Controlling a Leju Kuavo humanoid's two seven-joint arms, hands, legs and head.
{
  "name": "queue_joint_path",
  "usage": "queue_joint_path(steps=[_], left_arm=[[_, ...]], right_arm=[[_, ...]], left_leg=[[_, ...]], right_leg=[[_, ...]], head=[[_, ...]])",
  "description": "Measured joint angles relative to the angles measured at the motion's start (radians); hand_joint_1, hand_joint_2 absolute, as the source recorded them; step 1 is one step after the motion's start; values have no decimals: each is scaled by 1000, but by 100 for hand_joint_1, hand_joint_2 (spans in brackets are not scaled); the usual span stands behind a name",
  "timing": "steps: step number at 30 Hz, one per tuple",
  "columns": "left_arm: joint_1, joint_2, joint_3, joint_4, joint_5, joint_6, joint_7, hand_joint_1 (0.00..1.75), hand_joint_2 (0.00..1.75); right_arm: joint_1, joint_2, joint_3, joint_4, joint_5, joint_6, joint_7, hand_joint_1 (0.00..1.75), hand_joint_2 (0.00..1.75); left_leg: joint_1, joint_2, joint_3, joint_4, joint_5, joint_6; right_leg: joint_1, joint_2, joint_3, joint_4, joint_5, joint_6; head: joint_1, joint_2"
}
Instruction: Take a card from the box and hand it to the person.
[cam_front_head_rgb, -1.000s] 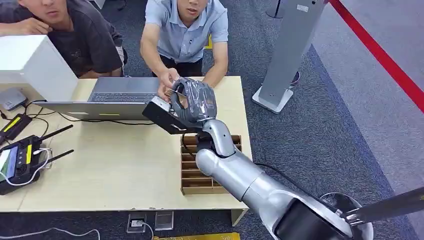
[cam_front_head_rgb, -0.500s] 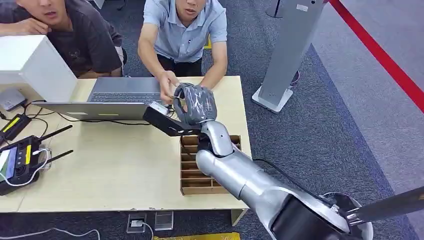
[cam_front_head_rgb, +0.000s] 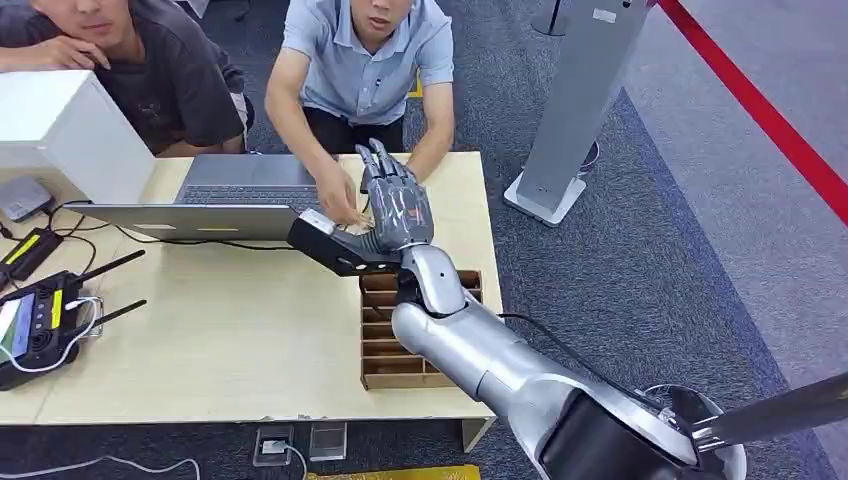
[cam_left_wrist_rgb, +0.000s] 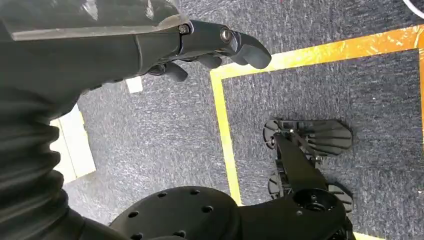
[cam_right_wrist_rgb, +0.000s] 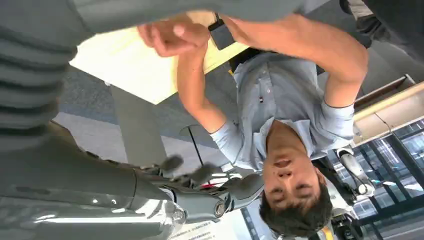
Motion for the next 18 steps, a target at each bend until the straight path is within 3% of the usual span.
queue_joint_path(steps=[5,9,11,12,14,16,17,18], left_arm=[[0,0,0,0,11,0,6,0,175],[1,0,0,0,32,5,19,0,175],[3,0,0,0,41,10,19,0,175],[5,0,0,0,42,11,18,0,175],[8,0,0,0,41,12,15,0,175],[7,-1,0,0,36,12,15,0,175],[7,-1,0,0,34,12,14,0,175],[9,-1,0,0,32,10,12,0,175]], right_arm=[[0,-10,0,-6,-5,13,41,0,175],[3,-42,-1,-67,-27,210,199,0,175],[26,-63,-6,-129,26,200,230,0,175],[63,-75,-30,-190,110,137,179,0,175],[186,-67,-120,-350,371,-67,-48,0,175],[289,-51,-204,-469,482,-84,-296,0,175],[332,-44,-250,-514,464,-84,-374,0,175],[364,-41,-293,-549,435,-84,-403,0,175]], left_leg=[[0,0,0,0,0,0],[0,0,0,0,0,0],[0,0,0,0,0,0],[0,0,0,0,0,0],[0,0,0,0,-1,-1],[0,-1,0,0,-1,-1],[0,-2,0,0,-2,-1],[0,-2,0,0,-2,-1]], right_leg=[[0,0,0,0,0,0],[0,0,0,0,0,0],[0,0,0,0,0,0],[0,0,0,0,0,0],[0,1,-1,0,0,0],[0,-1,-1,-1,-2,0],[0,-2,0,-1,-3,0],[0,-3,0,-1,-3,0]], head=[[0,0],[0,0],[0,0],[2,0],[4,0],[-3,0],[-4,0],[-5,0]])
